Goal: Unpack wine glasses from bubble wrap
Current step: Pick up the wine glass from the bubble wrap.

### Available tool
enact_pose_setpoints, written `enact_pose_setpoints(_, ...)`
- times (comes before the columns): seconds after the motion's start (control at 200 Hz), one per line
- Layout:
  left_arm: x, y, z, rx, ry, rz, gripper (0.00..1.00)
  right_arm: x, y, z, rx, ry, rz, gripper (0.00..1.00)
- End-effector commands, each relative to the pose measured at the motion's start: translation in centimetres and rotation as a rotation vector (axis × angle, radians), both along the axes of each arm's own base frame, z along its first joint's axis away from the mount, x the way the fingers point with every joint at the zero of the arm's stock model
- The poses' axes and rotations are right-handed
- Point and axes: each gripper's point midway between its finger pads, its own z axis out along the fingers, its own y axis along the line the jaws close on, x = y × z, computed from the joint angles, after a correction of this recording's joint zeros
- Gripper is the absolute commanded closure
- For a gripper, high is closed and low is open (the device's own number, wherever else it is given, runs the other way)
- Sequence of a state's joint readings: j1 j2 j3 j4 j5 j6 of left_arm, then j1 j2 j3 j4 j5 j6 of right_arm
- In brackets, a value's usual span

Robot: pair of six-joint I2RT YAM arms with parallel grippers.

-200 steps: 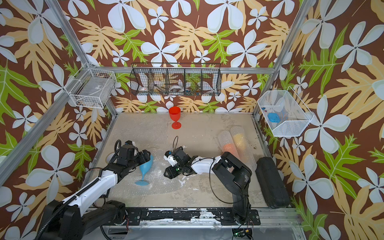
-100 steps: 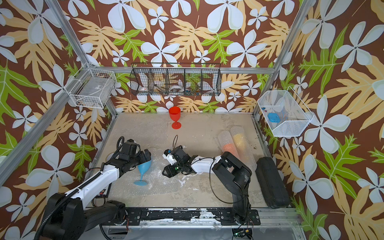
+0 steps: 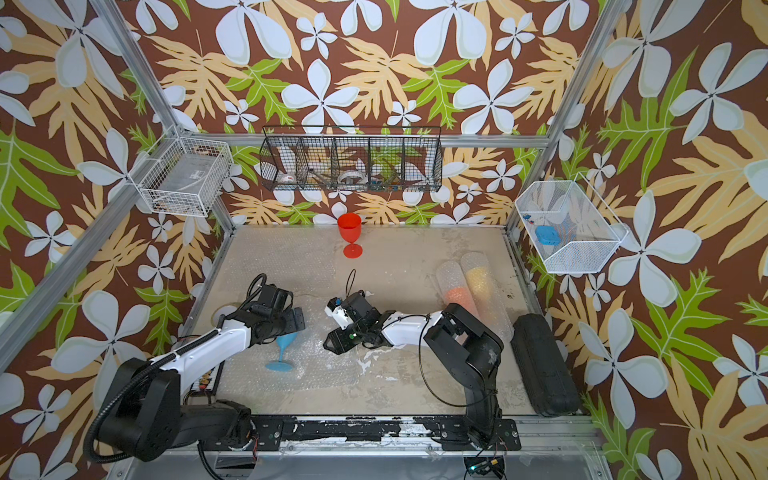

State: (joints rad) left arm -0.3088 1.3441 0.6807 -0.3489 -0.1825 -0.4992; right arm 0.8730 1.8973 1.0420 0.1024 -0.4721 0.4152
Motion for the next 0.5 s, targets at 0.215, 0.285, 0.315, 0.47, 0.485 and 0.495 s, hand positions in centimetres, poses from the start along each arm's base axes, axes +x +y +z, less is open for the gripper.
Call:
enact_pose_setpoints(0.215, 0.03, 0.18, -0.50, 0.082, 0.028, 0.002, 0.10, -0.05, 0.31, 0.42, 0.018, -0.001, 0.006, 0.42)
enact_pose_setpoints(0.285, 0.02, 0.16, -0.54, 0.083, 0.031, -0.001, 0.11, -0.04, 0.22, 0.34, 0.015, -0.001, 0.005, 0.42)
enact_pose_setpoints(0.315, 0.01, 0.08, -0.65, 0.079, 0.034, -0.004, 0.12, -0.05, 0.24, 0.38, 0.015, -0.002, 0.005, 0.42)
enact_pose_setpoints(0.47, -0.07, -0.11, -1.07, 0.074, 0.050, -0.011, 0.15, -0.01, 0.33, 0.65, 0.022, -0.005, 0.005, 0.42)
enact_pose_setpoints(0.485, -0.05, -0.15, -1.03, 0.072, 0.049, -0.011, 0.16, -0.02, 0.31, 0.65, 0.021, -0.004, 0.004, 0.42)
enact_pose_setpoints(0.495, -0.04, -0.18, -1.02, 0.071, 0.049, -0.012, 0.16, -0.02, 0.31, 0.66, 0.021, -0.005, 0.005, 0.42)
